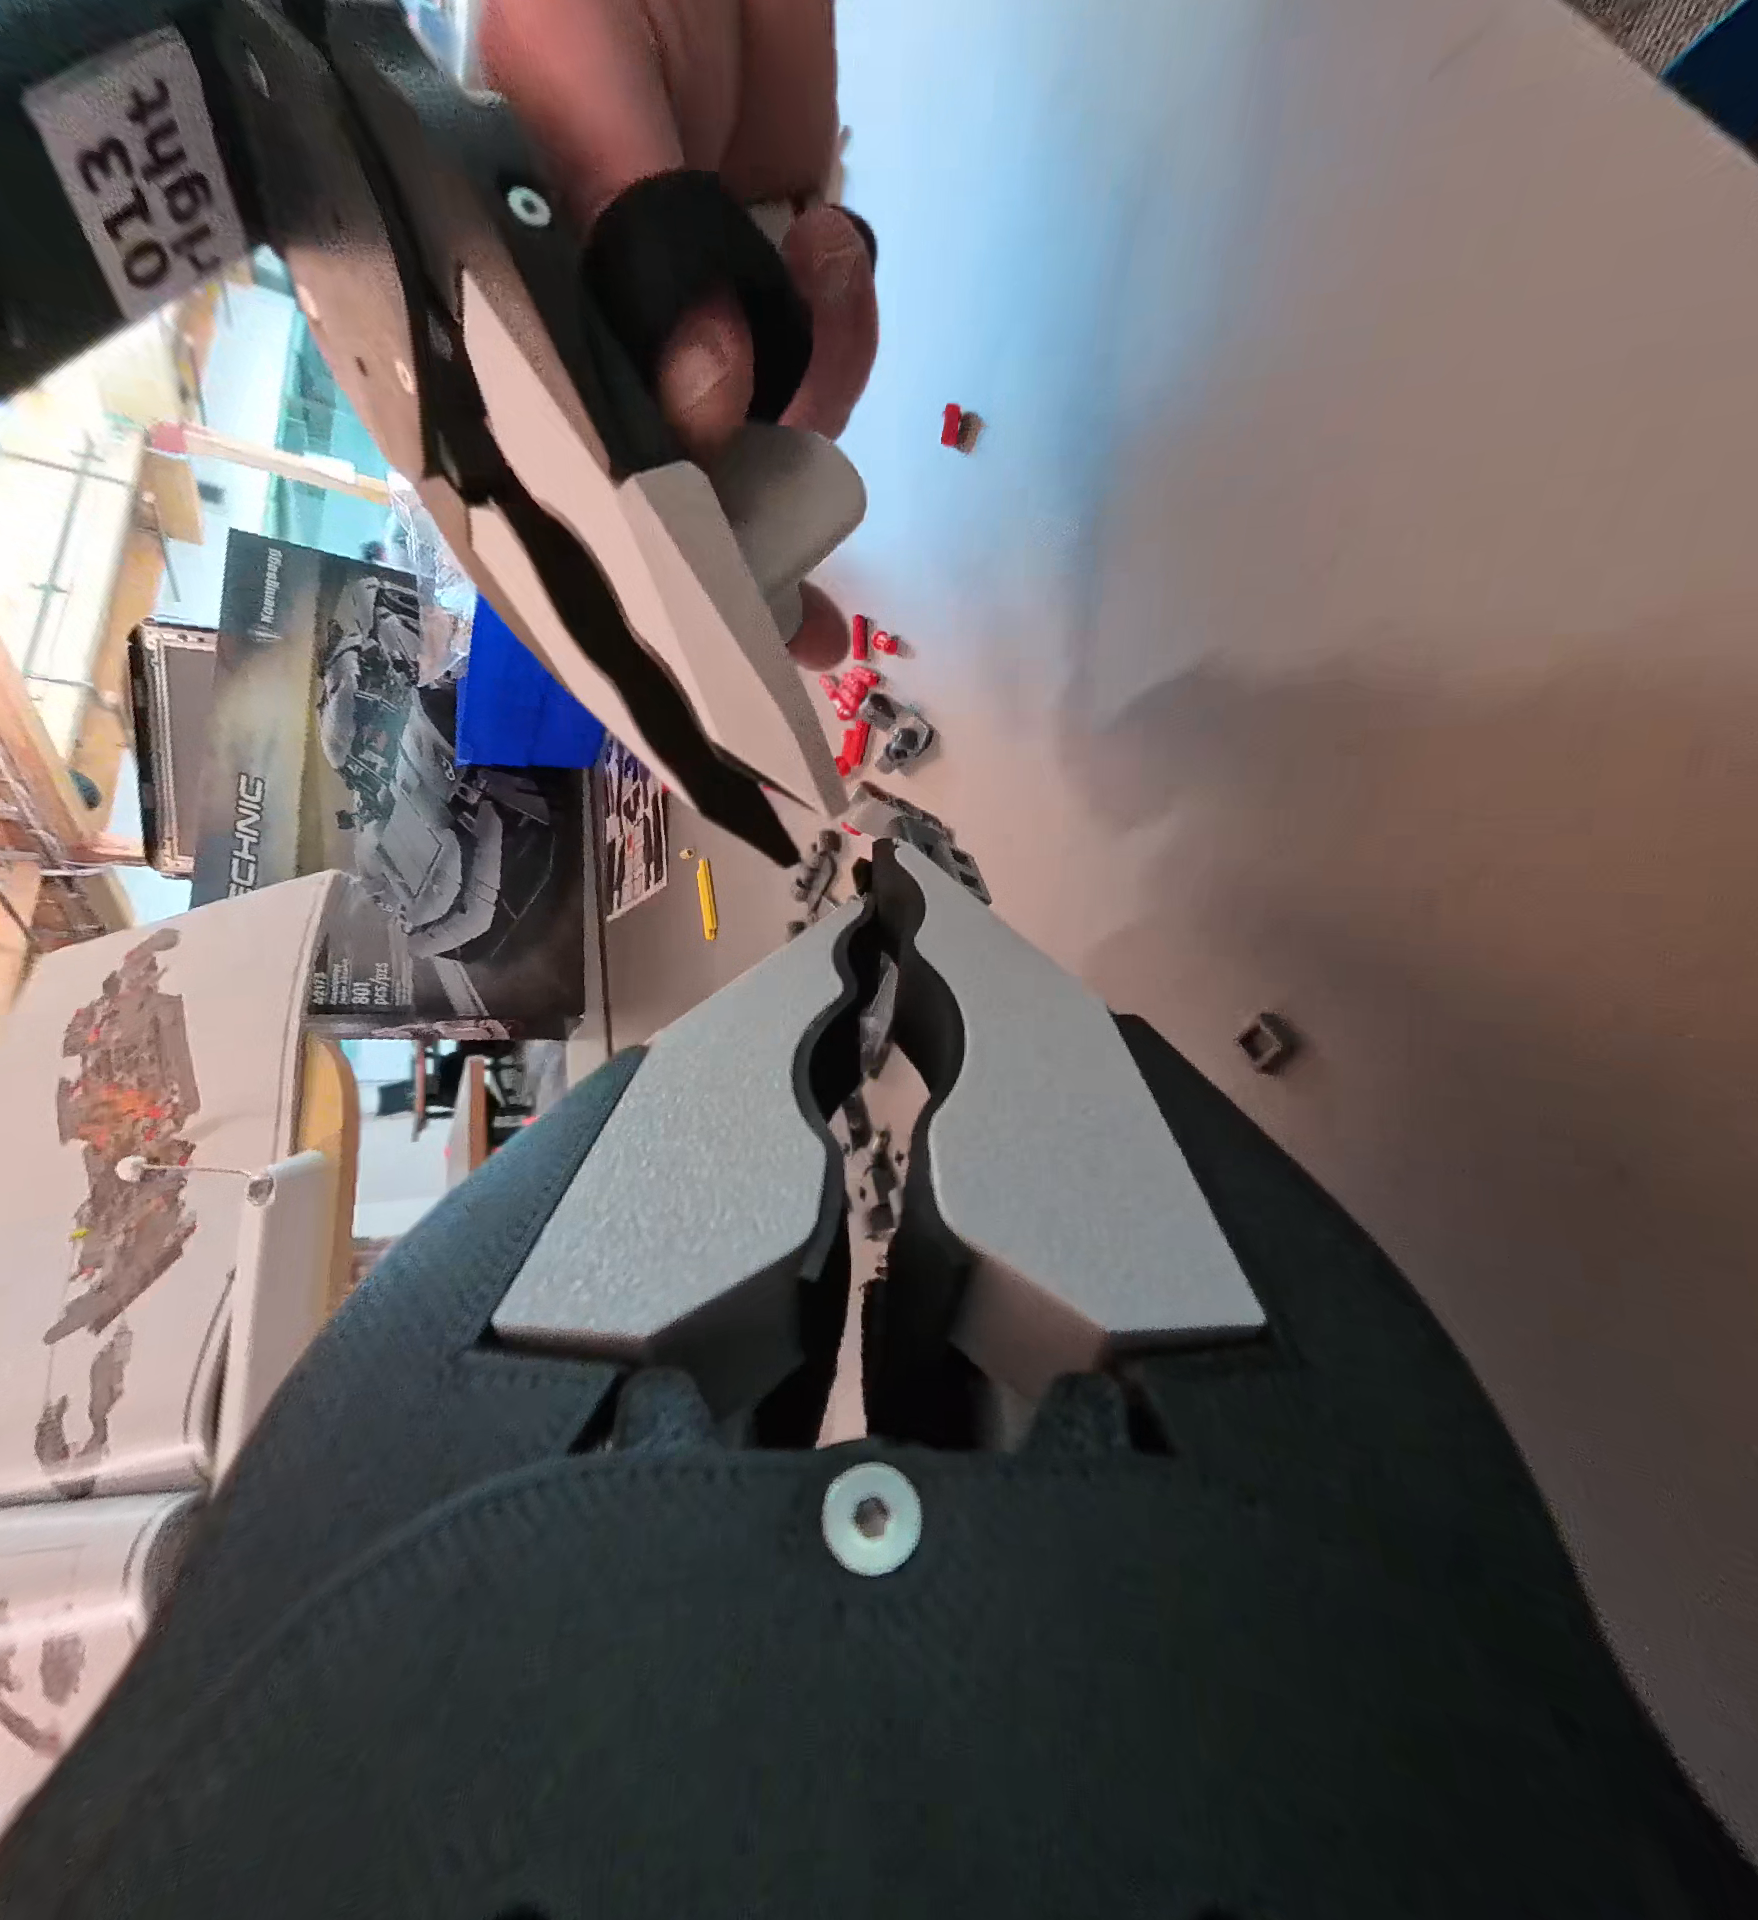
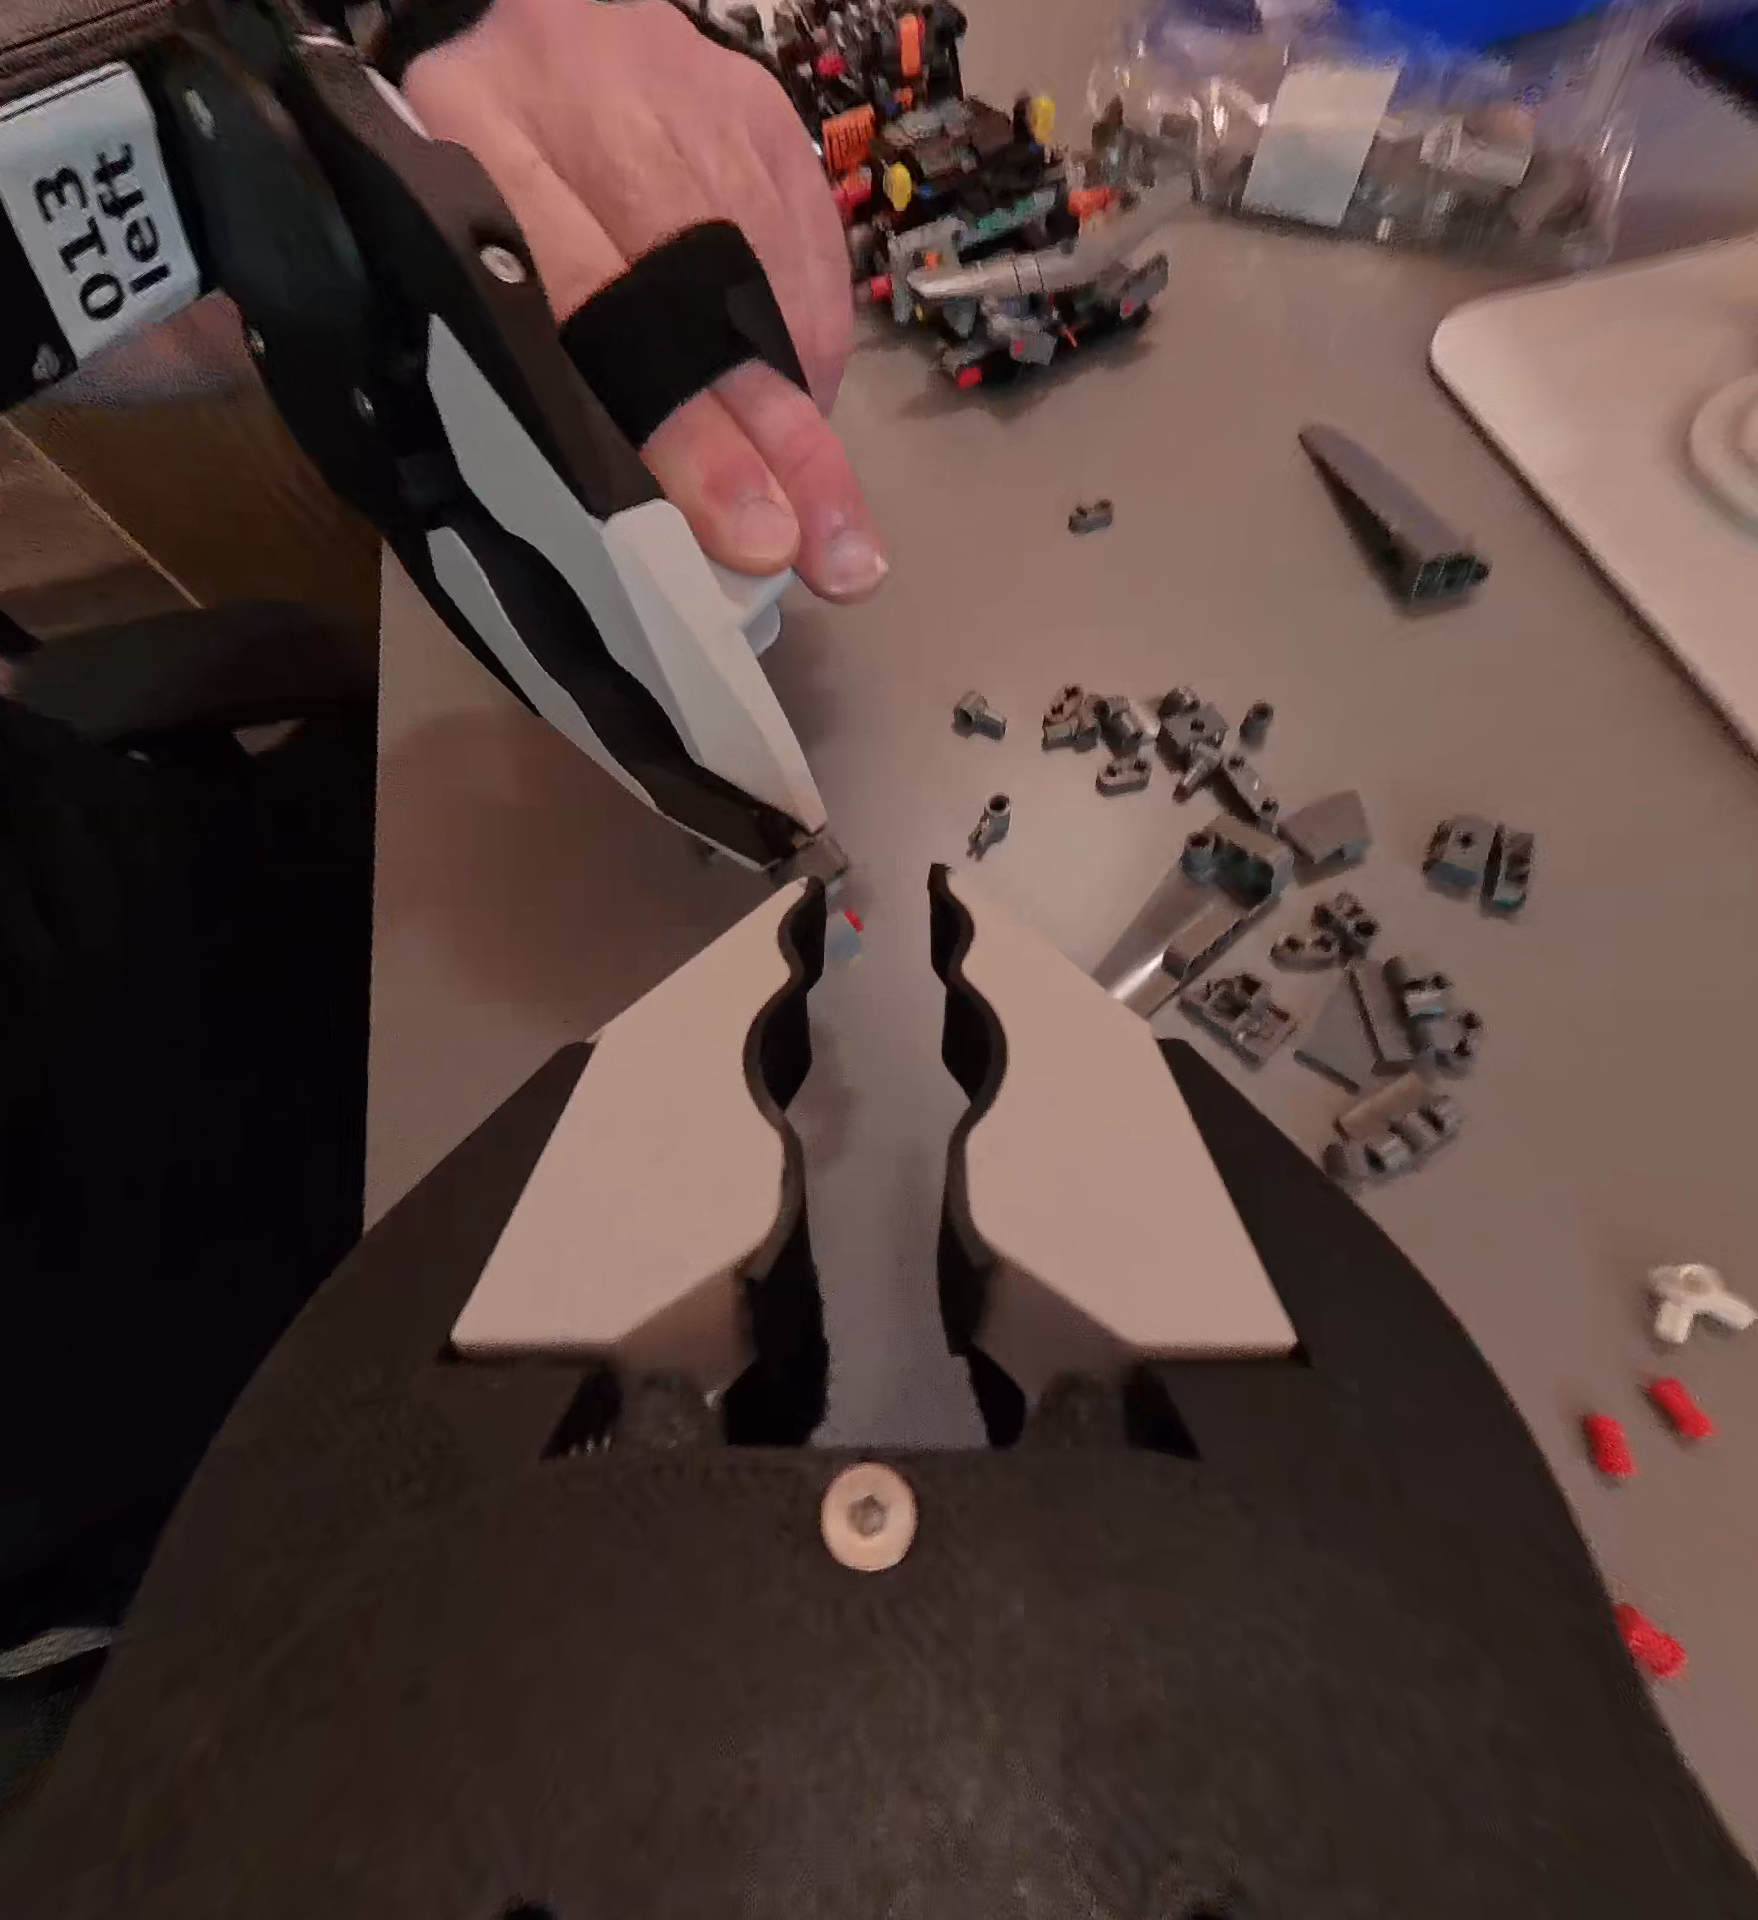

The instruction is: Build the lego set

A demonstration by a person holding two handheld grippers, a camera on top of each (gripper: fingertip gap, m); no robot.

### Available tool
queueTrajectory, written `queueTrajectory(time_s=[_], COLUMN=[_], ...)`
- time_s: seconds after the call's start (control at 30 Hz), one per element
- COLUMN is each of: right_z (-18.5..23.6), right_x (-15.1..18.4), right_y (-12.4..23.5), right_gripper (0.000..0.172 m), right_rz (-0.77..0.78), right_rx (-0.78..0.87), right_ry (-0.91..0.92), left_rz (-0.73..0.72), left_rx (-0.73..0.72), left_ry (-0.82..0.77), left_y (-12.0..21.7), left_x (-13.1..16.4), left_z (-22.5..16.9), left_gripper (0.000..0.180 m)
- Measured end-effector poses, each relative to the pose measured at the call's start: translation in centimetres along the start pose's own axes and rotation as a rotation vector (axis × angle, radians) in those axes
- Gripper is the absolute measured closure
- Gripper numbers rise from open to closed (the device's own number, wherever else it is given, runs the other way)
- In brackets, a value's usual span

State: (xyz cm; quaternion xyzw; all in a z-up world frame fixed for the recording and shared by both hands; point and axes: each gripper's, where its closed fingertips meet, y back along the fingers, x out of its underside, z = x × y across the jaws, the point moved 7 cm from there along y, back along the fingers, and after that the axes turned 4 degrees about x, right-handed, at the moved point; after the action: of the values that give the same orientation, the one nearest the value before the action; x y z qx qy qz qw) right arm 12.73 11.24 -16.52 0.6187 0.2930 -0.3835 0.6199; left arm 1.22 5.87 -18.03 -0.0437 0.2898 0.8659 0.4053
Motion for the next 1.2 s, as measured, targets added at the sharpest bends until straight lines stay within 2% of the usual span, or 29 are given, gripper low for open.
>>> queueTrajectory(time_s=[0.07,0.13,0.3,0.63,0.83,1.07,1.2], right_z=[0.8,1.6,2.8,4.0,4.3,4.9,4.9], right_x=[0.1,0.3,0.4,-0.4,-0.5,-1.1,-1.2], right_y=[-0.2,-0.7,-1.5,-0.3,-0.1,0.4,0.7], right_gripper=[0.143,0.142,0.156,0.162,0.162,0.162,0.162], right_rz=[0.016,0.039,0.059,-0.044,-0.06,-0.087,-0.116], right_rx=[0.023,0.045,0.071,0.195,0.262,0.367,0.386], right_ry=[0.1,0.195,0.355,0.457,0.504,0.588,0.597], left_rz=[-0.029,-0.032,-0.073,-0.14,-0.146,-0.152,-0.134], left_rx=[-0.003,-0.026,-0.054,-0.153,-0.164,-0.128,-0.143], left_ry=[-0.001,-0.007,-0.015,0.005,0.07,0.169,0.16], left_y=[0.1,0.3,0.8,2.1,2.7,3.0,3.0], left_x=[-0.4,-0.7,-1.4,-2.7,-2.5,-2.9,-3.1], left_z=[0.0,0.3,0.5,1.5,1.9,2.1,2.2], left_gripper=[0.18,0.18,0.18,0.174,0.163,0.164,0.164])
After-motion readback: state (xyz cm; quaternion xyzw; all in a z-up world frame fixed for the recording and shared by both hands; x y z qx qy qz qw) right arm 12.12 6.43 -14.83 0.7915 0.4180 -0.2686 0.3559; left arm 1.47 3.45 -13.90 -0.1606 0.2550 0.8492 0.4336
